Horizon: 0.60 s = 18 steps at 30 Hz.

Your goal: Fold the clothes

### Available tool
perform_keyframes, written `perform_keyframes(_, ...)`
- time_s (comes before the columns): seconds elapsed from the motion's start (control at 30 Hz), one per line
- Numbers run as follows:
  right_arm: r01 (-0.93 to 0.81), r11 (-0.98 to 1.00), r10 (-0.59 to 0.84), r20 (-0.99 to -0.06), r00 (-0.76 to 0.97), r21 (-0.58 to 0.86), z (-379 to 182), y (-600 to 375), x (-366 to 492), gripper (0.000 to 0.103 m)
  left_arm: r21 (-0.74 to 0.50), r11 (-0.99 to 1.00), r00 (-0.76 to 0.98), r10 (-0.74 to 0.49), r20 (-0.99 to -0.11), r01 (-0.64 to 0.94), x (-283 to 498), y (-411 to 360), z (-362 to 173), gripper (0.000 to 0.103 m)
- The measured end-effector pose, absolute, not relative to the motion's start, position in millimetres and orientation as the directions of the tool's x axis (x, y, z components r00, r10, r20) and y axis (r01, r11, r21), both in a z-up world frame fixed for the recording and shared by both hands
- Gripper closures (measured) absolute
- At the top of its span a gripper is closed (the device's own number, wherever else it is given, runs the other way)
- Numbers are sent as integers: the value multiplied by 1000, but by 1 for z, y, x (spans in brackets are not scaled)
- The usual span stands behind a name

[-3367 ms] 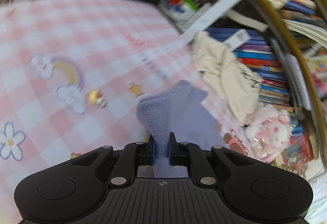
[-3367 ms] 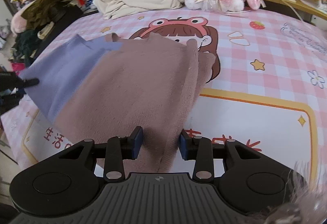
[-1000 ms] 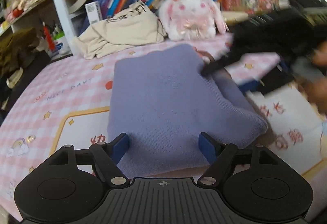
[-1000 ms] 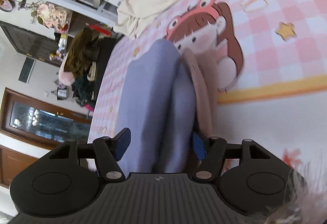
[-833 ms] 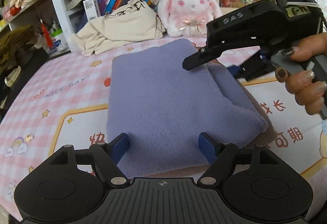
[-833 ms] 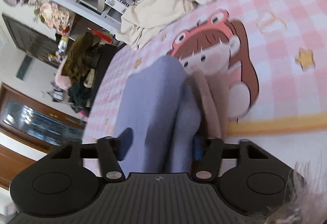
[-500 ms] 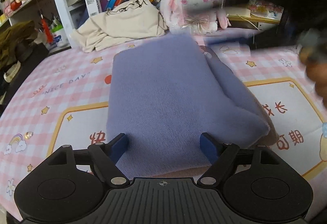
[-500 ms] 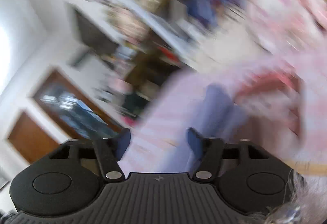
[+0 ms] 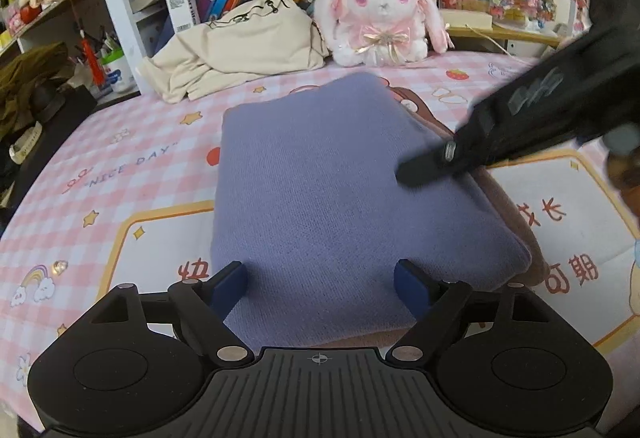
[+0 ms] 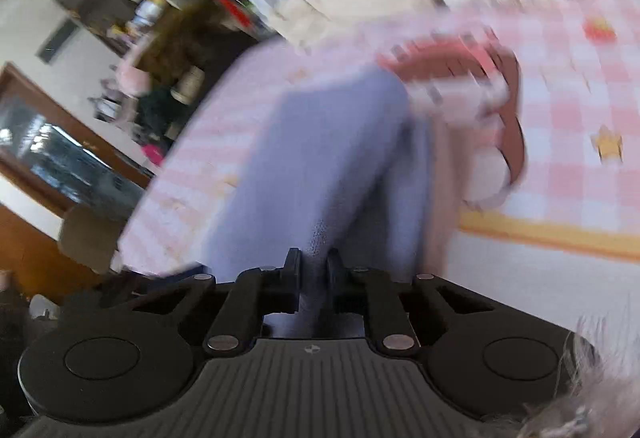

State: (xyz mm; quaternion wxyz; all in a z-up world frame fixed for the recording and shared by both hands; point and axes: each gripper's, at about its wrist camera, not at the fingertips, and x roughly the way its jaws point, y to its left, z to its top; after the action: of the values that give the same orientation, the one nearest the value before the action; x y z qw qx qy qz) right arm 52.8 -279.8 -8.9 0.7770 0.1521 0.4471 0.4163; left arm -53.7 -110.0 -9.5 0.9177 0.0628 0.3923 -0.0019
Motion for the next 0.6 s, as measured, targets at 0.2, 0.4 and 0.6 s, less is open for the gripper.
perform_keyframes(0.2,-463,680,721,-636,277,569,-27,-285,55,91,80,997,693,57,-719,1,-56,-100,-7,19)
perform_keyframes(0.4,-449,679,719,-648,250,580,-38,-285,61,91,63,990,739,136,-660,-126,-69,-82,13,19)
perform_keyframes(0.6,-471,698,692,-676,251,539,-25,-284,54,71,-3,965,761,206,-615,-263,-88,-52,27,13)
